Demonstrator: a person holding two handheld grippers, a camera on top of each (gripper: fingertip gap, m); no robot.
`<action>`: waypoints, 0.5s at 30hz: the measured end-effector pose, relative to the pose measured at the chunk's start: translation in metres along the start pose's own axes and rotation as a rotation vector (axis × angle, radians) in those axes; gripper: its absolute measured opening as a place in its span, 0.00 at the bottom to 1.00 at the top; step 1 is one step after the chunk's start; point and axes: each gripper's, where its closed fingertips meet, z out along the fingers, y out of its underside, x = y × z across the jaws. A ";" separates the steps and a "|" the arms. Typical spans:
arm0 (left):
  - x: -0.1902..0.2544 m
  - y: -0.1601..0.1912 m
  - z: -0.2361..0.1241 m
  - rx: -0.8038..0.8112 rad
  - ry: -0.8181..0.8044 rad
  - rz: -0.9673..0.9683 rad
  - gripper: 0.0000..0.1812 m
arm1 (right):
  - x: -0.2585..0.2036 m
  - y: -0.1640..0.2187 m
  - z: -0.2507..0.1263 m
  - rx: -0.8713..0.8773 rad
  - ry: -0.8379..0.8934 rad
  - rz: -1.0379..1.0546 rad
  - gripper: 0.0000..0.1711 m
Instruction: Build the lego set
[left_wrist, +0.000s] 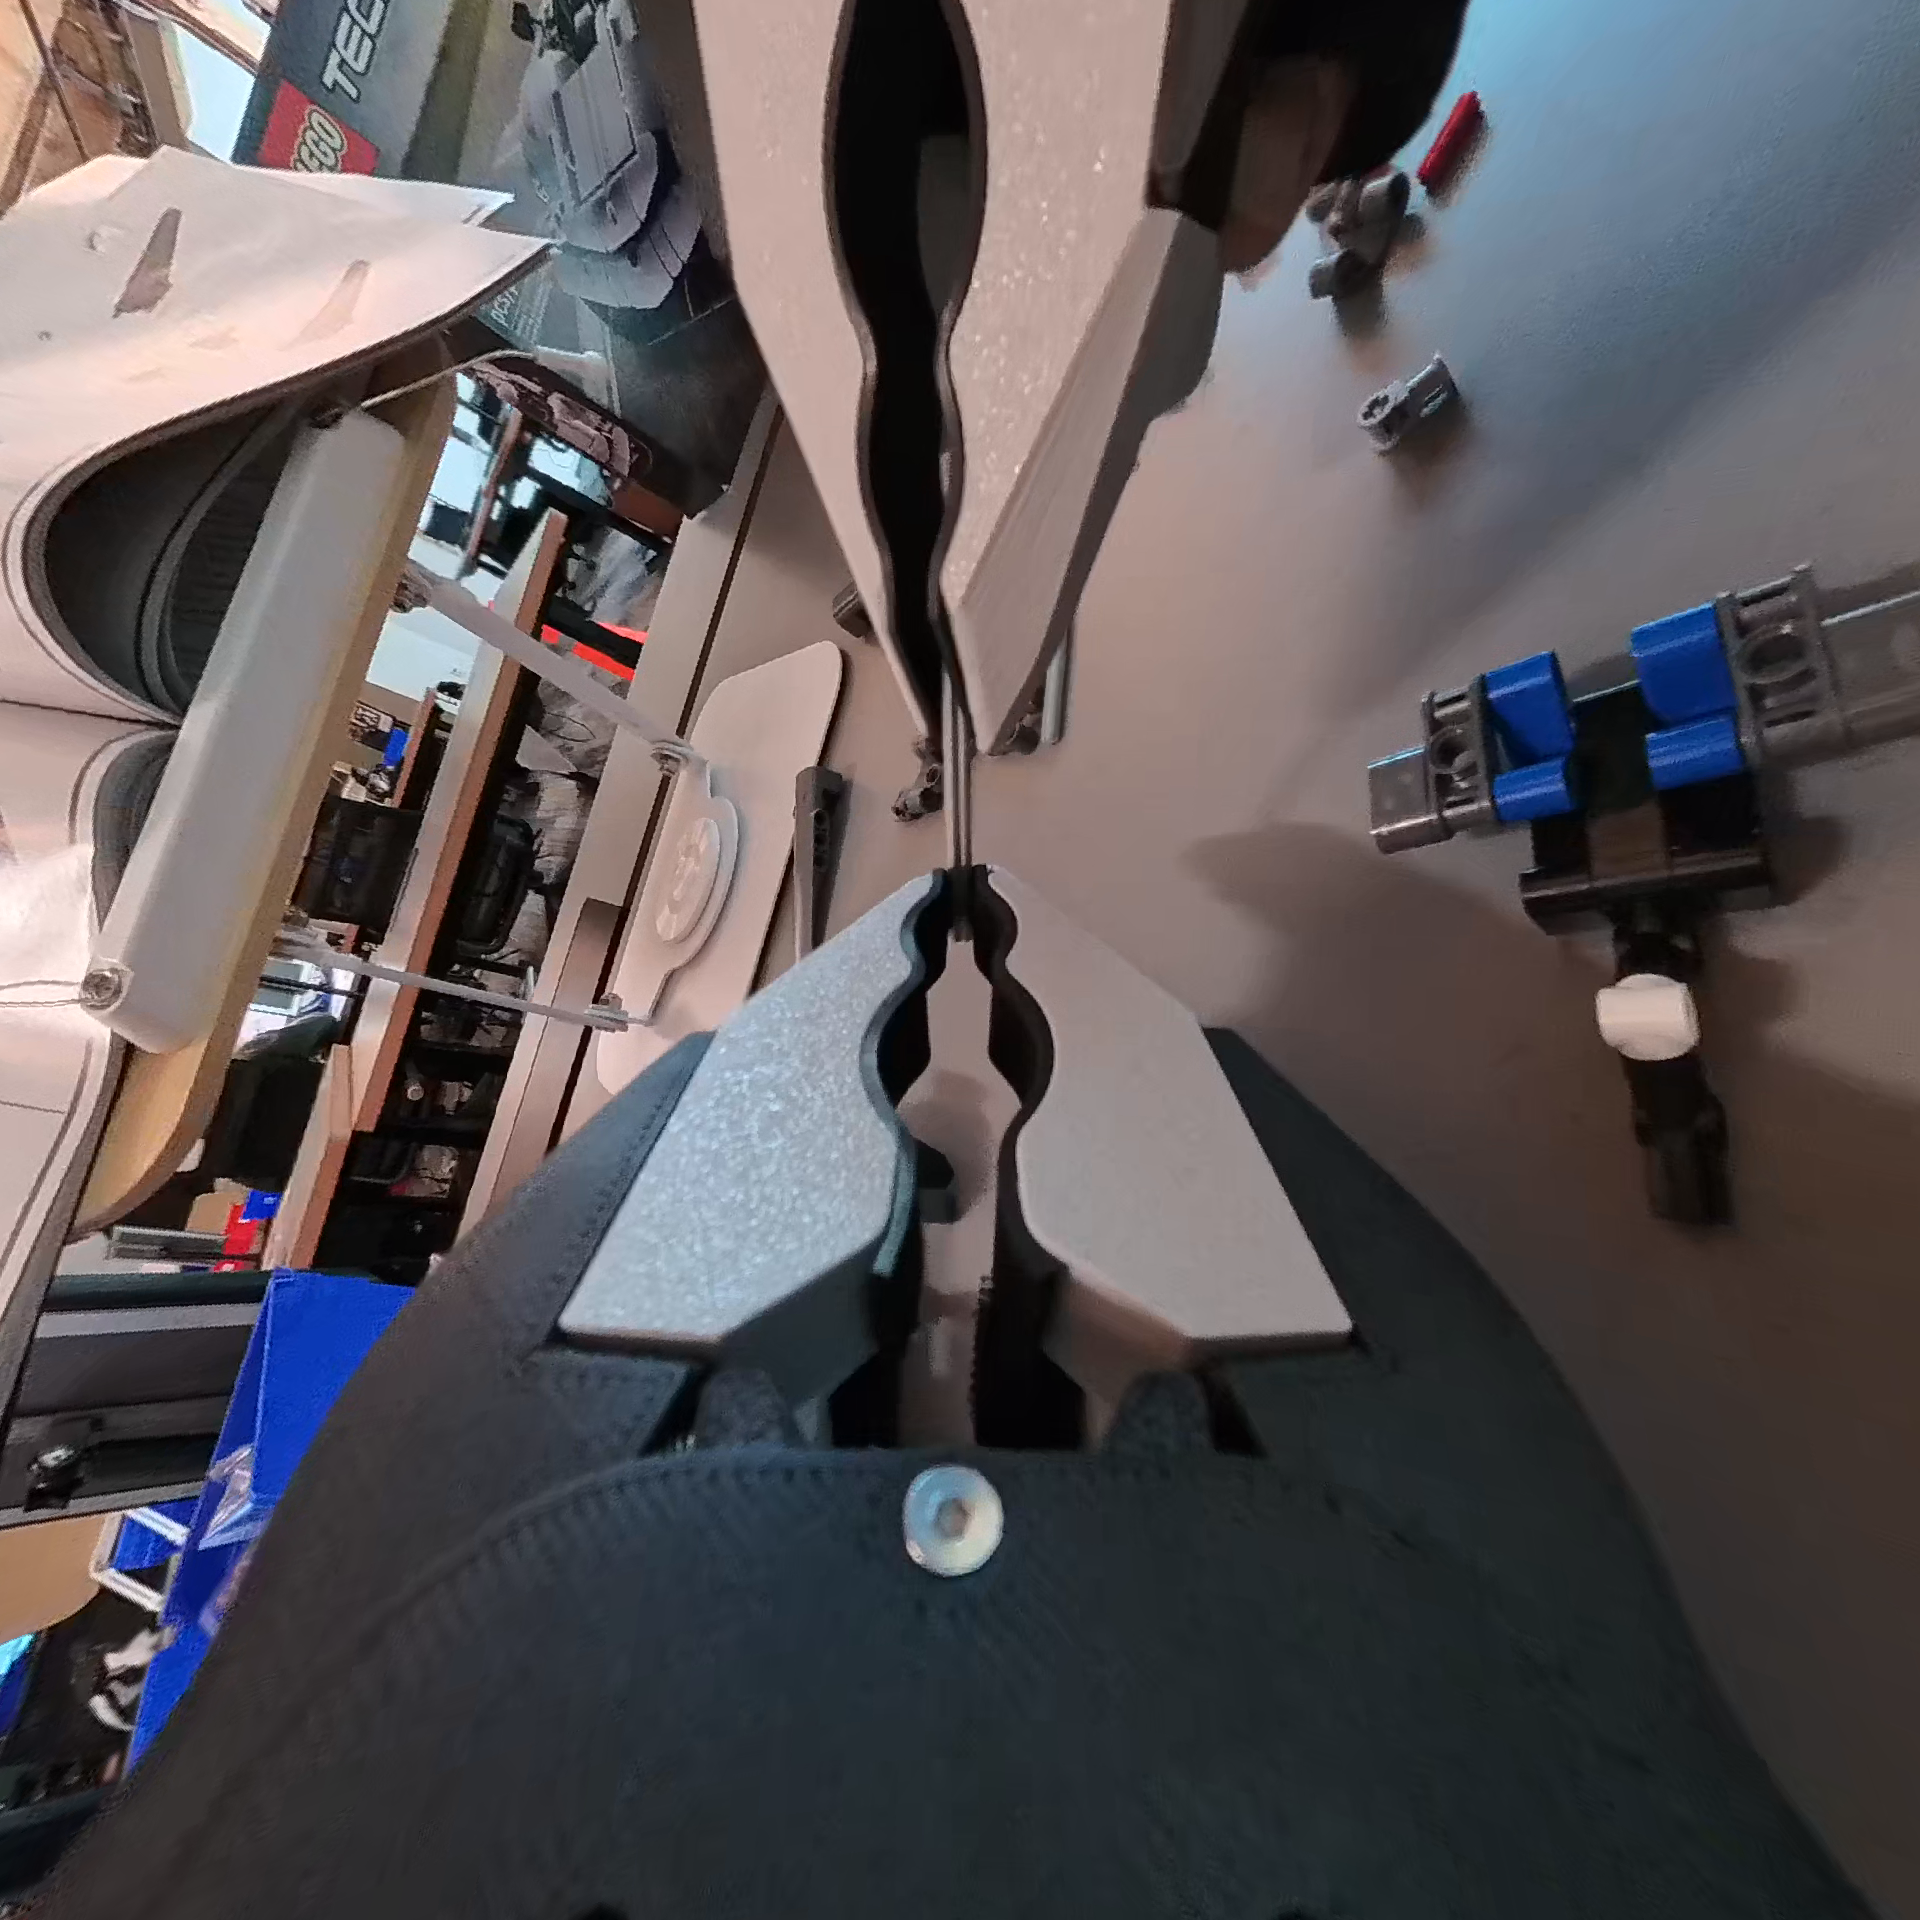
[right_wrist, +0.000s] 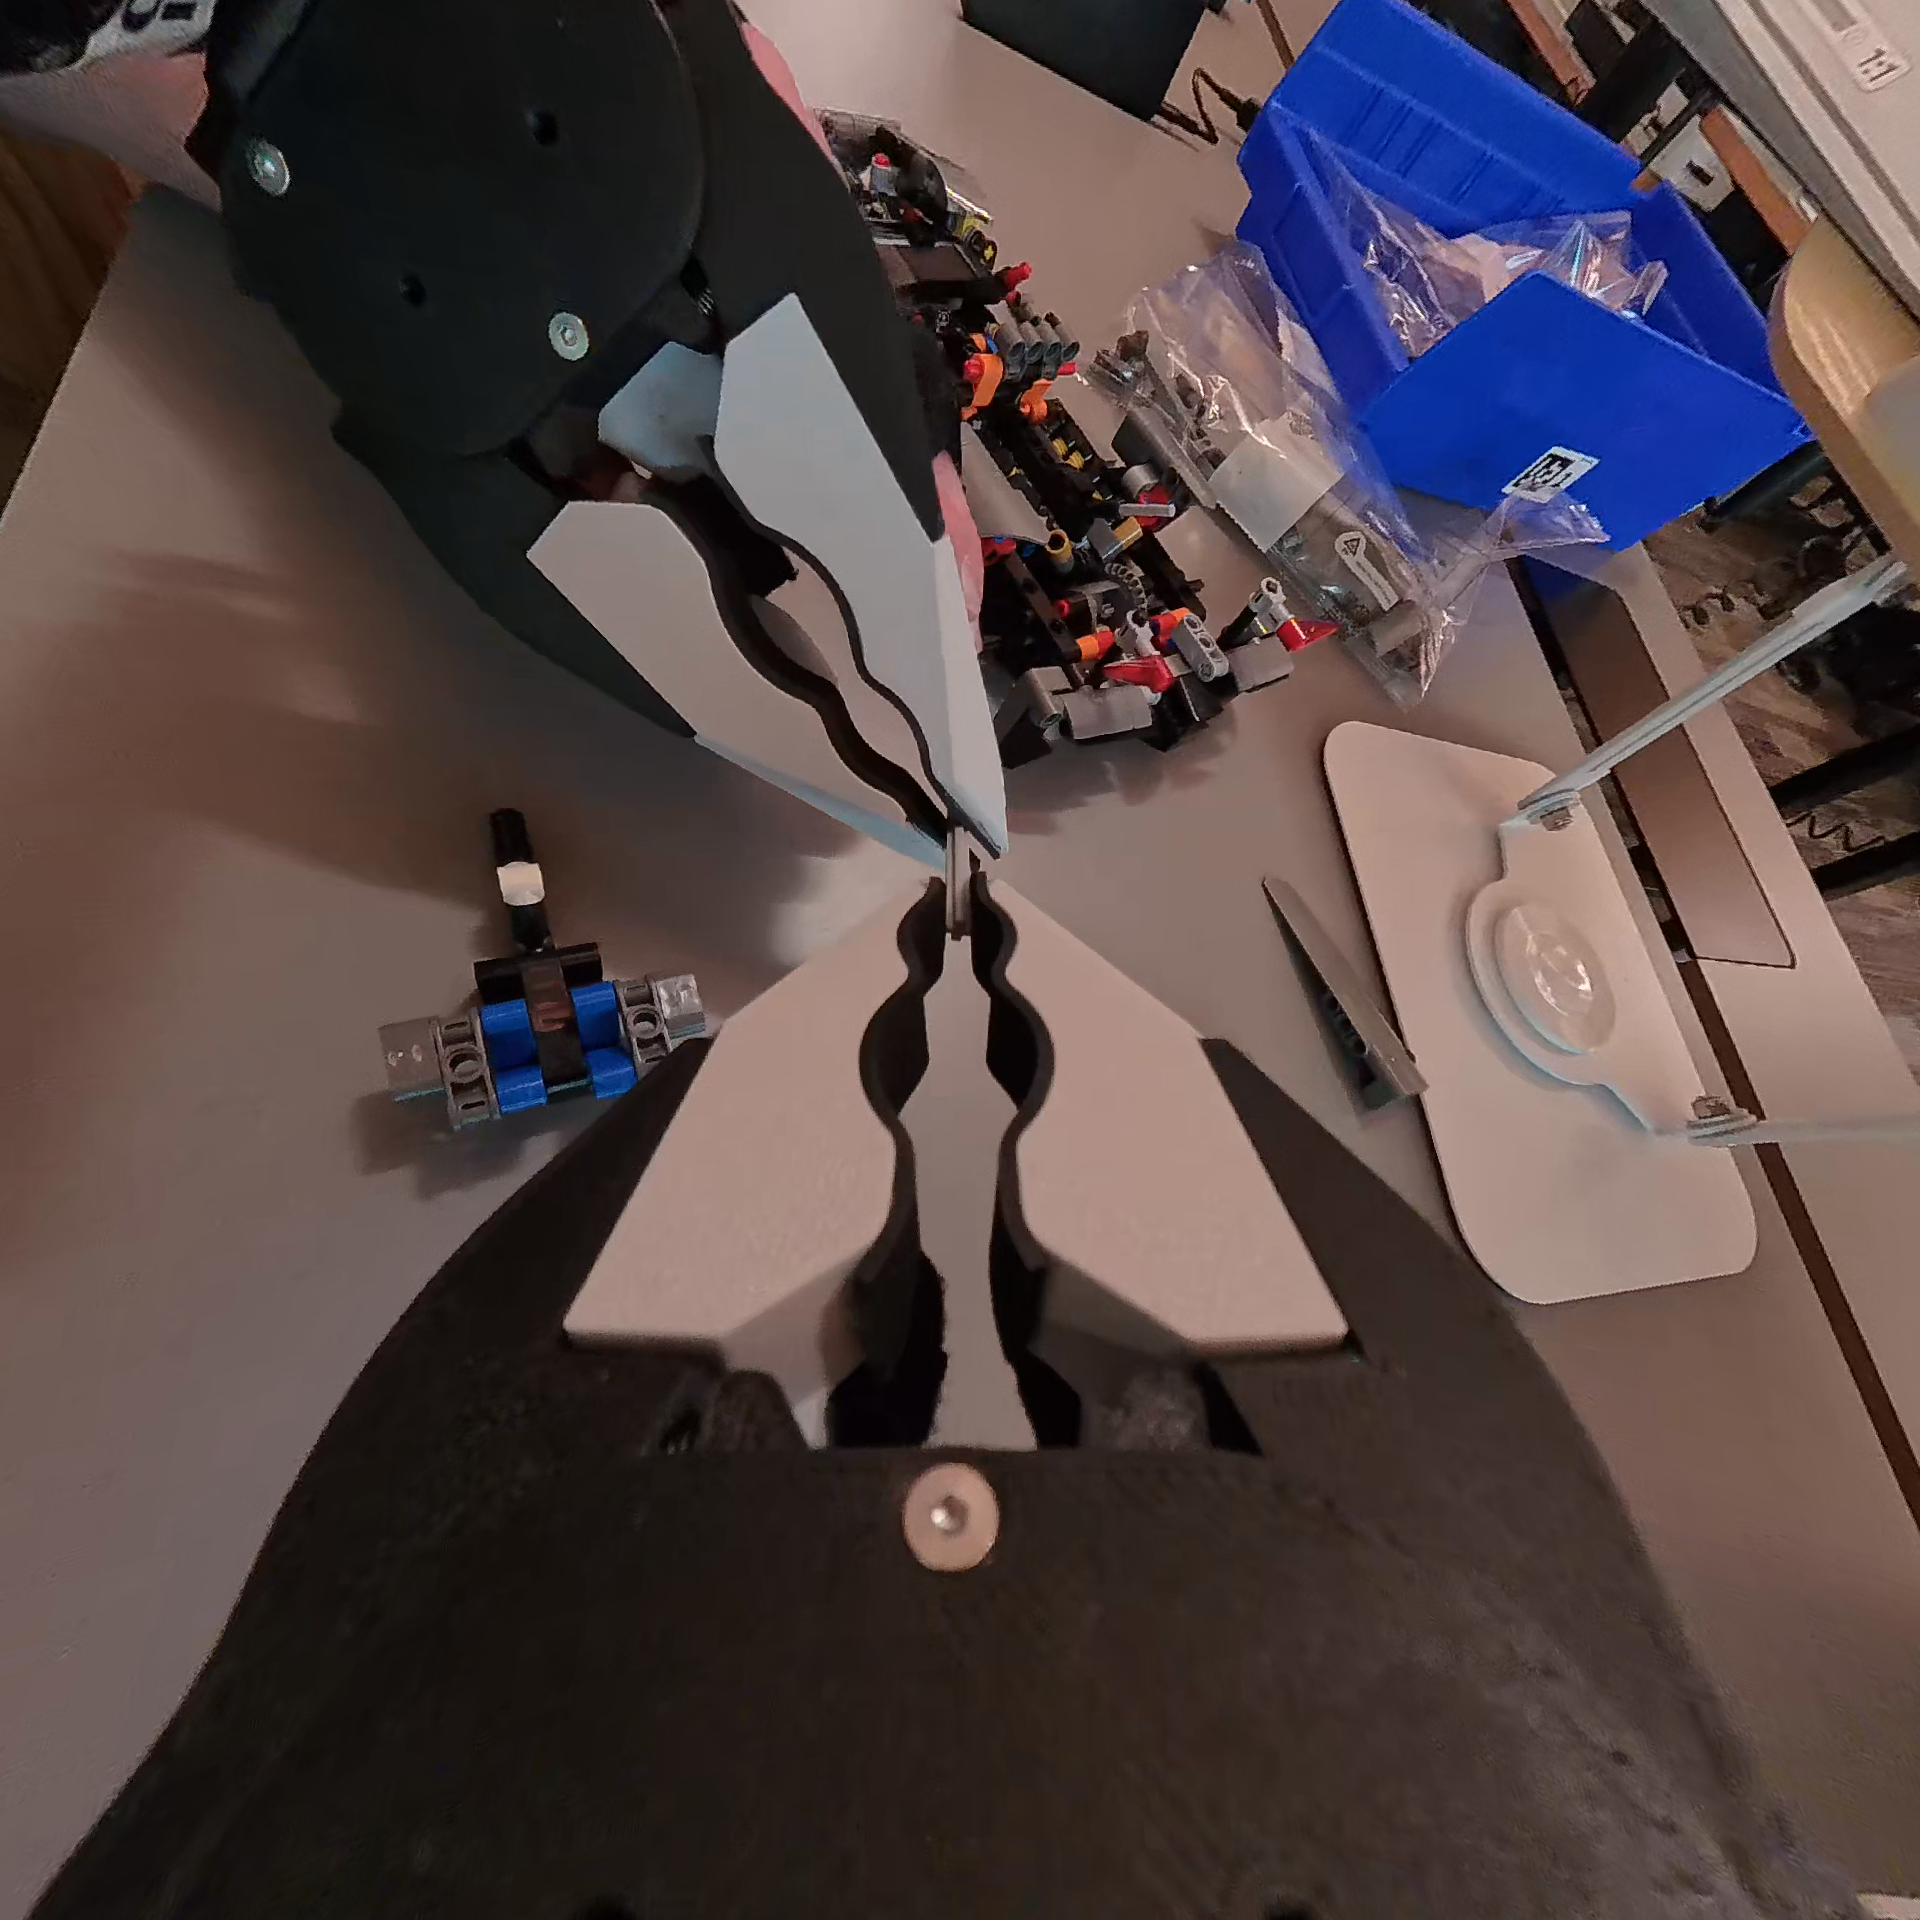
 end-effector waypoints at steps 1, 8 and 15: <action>0.000 0.000 0.000 0.001 -0.002 0.003 0.00 | 0.000 0.000 0.000 0.001 -0.002 0.002 0.01; 0.002 0.001 -0.003 0.000 0.040 -0.023 0.10 | 0.006 0.000 -0.006 0.021 0.008 0.031 0.01; 0.008 -0.003 -0.022 -0.012 0.113 -0.030 0.16 | 0.017 0.002 -0.014 0.053 0.017 0.083 0.01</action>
